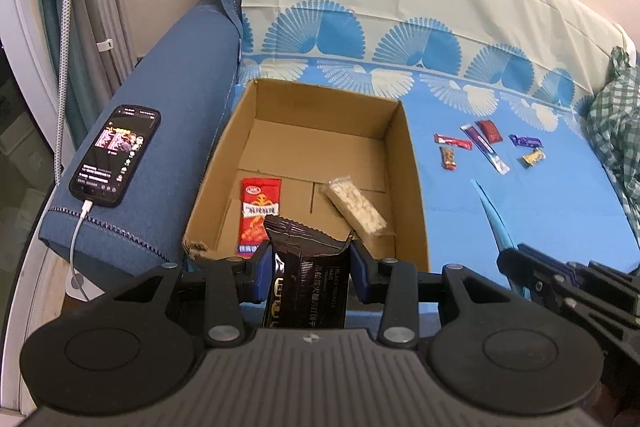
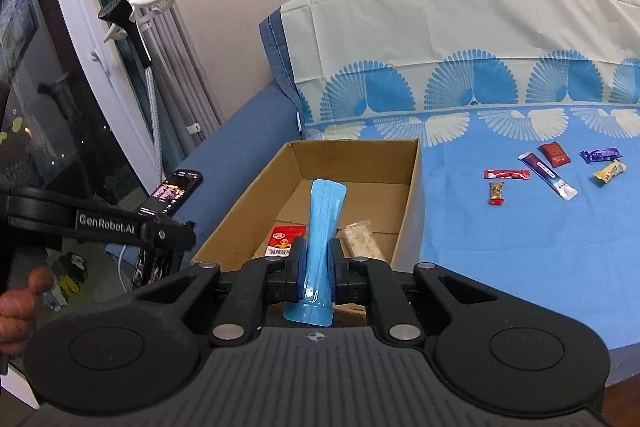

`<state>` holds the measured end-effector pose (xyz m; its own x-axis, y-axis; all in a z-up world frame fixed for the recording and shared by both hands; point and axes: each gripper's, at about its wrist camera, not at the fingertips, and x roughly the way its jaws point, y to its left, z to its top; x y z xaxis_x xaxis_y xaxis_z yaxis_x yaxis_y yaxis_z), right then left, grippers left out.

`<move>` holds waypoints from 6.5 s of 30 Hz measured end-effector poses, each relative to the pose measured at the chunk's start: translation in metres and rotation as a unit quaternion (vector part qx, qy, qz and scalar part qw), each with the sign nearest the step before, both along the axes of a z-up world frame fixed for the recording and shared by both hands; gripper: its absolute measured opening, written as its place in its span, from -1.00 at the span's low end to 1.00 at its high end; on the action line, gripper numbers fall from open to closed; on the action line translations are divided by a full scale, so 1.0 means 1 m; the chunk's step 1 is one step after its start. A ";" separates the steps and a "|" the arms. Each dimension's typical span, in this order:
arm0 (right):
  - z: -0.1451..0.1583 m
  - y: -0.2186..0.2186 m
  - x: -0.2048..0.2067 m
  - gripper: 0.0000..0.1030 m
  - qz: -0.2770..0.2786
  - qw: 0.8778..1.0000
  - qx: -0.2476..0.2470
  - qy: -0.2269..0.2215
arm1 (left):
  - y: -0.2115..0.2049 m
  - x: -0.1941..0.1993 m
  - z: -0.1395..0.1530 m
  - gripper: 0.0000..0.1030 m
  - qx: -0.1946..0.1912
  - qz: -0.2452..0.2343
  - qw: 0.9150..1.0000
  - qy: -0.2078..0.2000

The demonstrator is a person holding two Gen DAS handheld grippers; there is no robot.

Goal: Organize snacks

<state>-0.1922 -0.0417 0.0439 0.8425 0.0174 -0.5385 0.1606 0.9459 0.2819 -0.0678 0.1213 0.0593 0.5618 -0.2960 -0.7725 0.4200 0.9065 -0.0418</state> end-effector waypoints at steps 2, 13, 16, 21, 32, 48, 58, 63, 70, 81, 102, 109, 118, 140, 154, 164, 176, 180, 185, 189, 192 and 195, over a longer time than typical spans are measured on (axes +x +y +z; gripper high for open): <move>-0.001 0.001 0.008 -0.78 0.001 1.000 -0.002 0.005 | 0.000 0.009 -0.001 -0.14 0.000 0.003 1.000 0.000; -0.016 0.002 0.067 -0.78 0.016 0.999 -0.007 0.031 | -0.011 0.067 -0.015 -0.14 0.007 0.016 1.000 0.007; -0.024 0.000 0.086 -0.78 0.018 0.999 -0.008 0.038 | -0.017 0.083 -0.022 -0.14 0.012 0.018 1.000 0.010; -0.039 -0.010 0.118 -0.78 0.014 0.998 -0.003 0.054 | -0.027 0.114 -0.039 -0.14 0.024 0.019 0.999 0.024; -0.080 -0.027 0.177 -0.78 0.007 0.996 0.002 0.094 | -0.050 0.176 -0.094 -0.14 0.059 0.017 0.996 0.063; -0.073 -0.035 0.195 0.56 0.029 0.994 0.030 0.098 | -0.040 0.190 -0.095 0.99 0.085 0.020 0.996 0.032; -0.046 0.001 0.114 0.74 0.027 0.993 0.026 0.110 | -0.005 0.094 -0.070 0.99 0.088 0.039 0.995 0.033; -0.030 0.022 0.074 0.84 0.027 0.996 -0.002 0.089 | 0.005 0.055 -0.054 0.99 0.087 0.038 0.995 0.011; -0.009 0.034 0.035 0.97 0.023 0.998 -0.011 0.057 | 0.010 0.008 -0.036 0.99 0.079 0.033 0.996 -0.019; 0.010 0.036 -0.001 0.99 0.005 1.000 -0.008 0.016 | 0.012 -0.033 -0.011 0.99 0.065 0.031 0.996 -0.058; 0.000 0.025 0.001 0.99 0.006 1.000 0.010 0.027 | 0.002 -0.022 -0.018 0.99 0.082 0.031 0.995 -0.043; -0.014 0.012 0.010 0.99 0.001 0.999 0.032 0.044 | -0.013 -0.010 -0.028 0.99 0.102 0.025 0.994 -0.027; -0.029 -0.016 0.020 0.99 -0.009 0.996 0.060 0.059 | -0.039 0.005 -0.035 0.99 0.116 0.019 0.993 -0.018; -0.066 -0.246 0.005 0.99 -0.254 0.965 0.036 0.063 | -0.280 0.099 -0.042 0.99 0.085 -0.092 0.992 -0.025; -0.174 -0.477 0.089 0.99 -0.390 0.916 0.044 0.081 | -0.545 0.240 -0.199 0.99 0.055 -0.143 0.985 0.076; -0.249 -0.547 0.174 0.99 -0.385 0.912 0.027 0.140 | -0.599 0.263 -0.287 0.99 0.097 -0.163 0.972 0.141; -0.240 -0.503 0.138 -0.72 -0.356 0.923 -0.018 0.149 | -0.571 0.231 -0.251 -0.64 0.070 -0.219 0.966 0.120; -0.210 -0.469 0.108 -0.72 -0.353 0.929 -0.008 0.114 | -0.542 0.199 -0.214 -0.65 0.046 -0.238 0.965 0.104; -0.158 -0.415 0.068 -0.72 -0.343 0.937 -0.001 0.070 | -0.478 0.148 -0.153 -0.64 0.001 -0.239 0.966 0.098; -0.115 -0.353 0.033 -0.72 -0.309 0.950 0.001 0.046 | -0.409 0.102 -0.109 -0.64 -0.011 -0.228 0.971 0.070; -0.089 -0.299 0.011 -0.72 -0.267 0.963 0.005 0.035 | -0.352 0.071 -0.082 -0.64 -0.009 -0.216 0.975 0.053; -0.071 -0.243 -0.004 -0.72 -0.217 0.976 0.017 0.029 | -0.291 0.046 -0.059 -0.64 -0.004 -0.195 0.980 0.036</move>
<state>-0.1962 -0.2842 -0.0268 0.7422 -0.3151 -0.5915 0.5609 0.7751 0.2909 -0.0213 -0.1701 -0.0001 0.3491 -0.4825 -0.8033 0.7298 0.6777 -0.0900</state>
